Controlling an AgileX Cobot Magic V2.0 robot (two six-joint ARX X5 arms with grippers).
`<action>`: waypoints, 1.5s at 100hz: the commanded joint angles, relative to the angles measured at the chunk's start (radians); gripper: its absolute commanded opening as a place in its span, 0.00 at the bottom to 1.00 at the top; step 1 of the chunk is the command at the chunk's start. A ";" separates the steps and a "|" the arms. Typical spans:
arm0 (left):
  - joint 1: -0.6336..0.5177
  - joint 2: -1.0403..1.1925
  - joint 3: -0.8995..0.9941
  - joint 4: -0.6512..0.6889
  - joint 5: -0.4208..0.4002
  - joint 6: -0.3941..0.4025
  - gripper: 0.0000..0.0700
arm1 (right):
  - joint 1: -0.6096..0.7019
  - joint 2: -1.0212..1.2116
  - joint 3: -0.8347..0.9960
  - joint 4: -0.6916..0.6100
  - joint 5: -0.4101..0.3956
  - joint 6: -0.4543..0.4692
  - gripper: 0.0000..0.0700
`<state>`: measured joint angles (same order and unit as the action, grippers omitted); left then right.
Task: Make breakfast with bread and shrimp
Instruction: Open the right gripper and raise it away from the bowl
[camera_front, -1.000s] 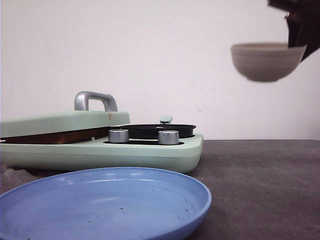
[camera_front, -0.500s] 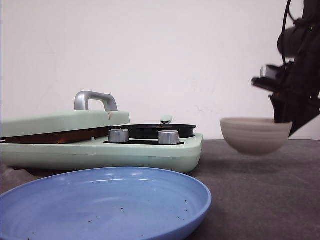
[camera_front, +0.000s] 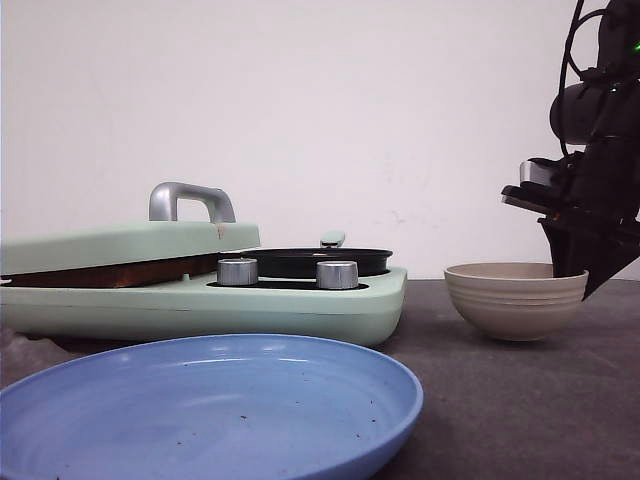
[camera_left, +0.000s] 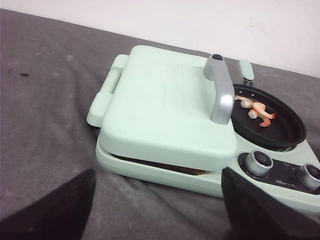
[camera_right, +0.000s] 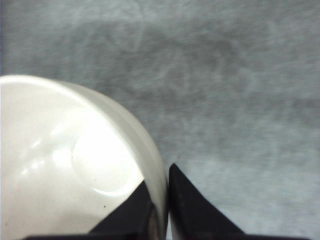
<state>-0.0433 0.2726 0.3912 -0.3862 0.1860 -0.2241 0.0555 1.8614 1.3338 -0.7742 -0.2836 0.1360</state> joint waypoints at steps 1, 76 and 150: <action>0.001 0.000 0.000 0.009 -0.002 -0.002 0.62 | 0.002 0.016 0.012 0.003 0.003 0.008 0.00; 0.001 0.000 0.000 0.009 -0.002 -0.002 0.62 | 0.000 -0.148 0.014 0.035 -0.005 -0.013 0.65; 0.001 0.000 0.001 0.014 -0.002 -0.031 0.61 | 0.077 -0.567 0.000 0.088 -0.056 -0.016 0.54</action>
<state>-0.0433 0.2726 0.3912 -0.3851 0.1860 -0.2440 0.1150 1.2919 1.3331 -0.6983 -0.3389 0.1310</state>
